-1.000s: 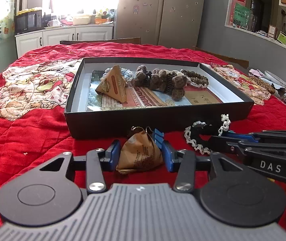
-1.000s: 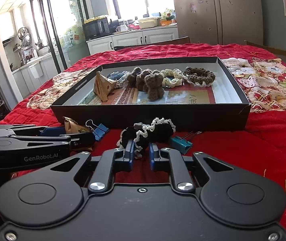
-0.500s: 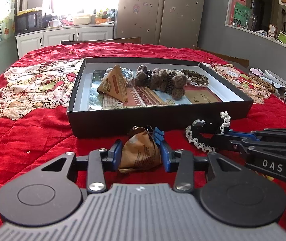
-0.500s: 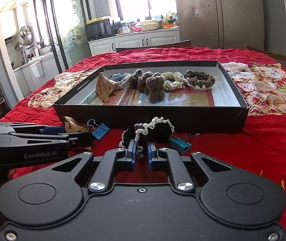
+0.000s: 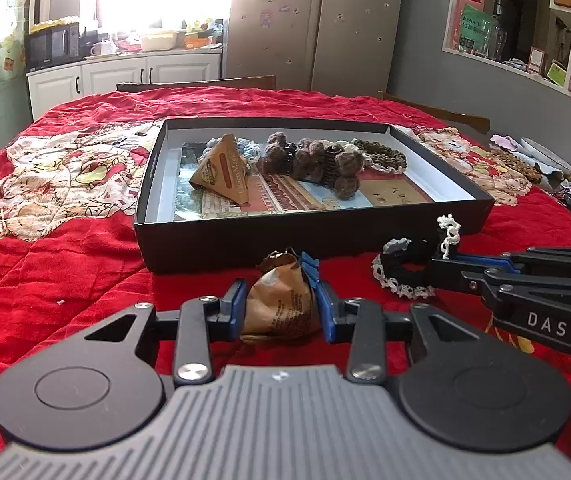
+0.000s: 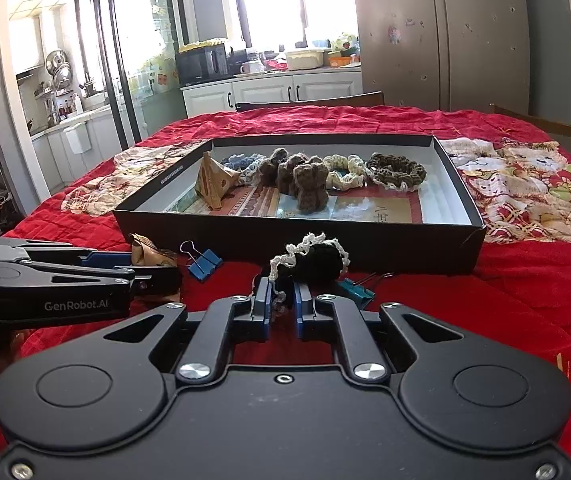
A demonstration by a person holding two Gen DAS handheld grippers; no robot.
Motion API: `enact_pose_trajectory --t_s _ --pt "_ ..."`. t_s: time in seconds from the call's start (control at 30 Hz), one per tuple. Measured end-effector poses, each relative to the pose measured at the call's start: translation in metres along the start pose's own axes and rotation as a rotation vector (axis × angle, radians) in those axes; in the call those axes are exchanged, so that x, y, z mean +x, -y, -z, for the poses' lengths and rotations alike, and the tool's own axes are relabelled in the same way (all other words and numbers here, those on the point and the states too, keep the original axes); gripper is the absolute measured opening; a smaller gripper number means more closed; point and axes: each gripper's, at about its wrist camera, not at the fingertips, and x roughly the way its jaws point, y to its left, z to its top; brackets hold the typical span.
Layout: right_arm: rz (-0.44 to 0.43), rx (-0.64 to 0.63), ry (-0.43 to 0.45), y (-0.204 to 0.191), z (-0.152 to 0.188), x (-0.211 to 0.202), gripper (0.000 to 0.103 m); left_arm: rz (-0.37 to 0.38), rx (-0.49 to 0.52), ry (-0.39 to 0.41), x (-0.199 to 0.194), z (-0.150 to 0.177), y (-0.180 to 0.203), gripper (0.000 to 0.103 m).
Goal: Organize objects
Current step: 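Lift the brown packet and lace scrunchie and carry both toward the tray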
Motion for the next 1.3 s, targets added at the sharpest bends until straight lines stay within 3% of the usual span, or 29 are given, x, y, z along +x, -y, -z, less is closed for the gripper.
enact_pose_trajectory --t_s 0.47,1.3 --pt "-0.027 0.004 0.013 0.004 -0.001 -0.019 0.01 0.03 0.013 0.03 -0.016 -0.006 0.008 0.04" --pt "-0.058 -0.058 0.112 -0.007 -0.019 -0.061 0.01 0.061 0.04 0.095 -0.039 -0.023 0.02 0.04"
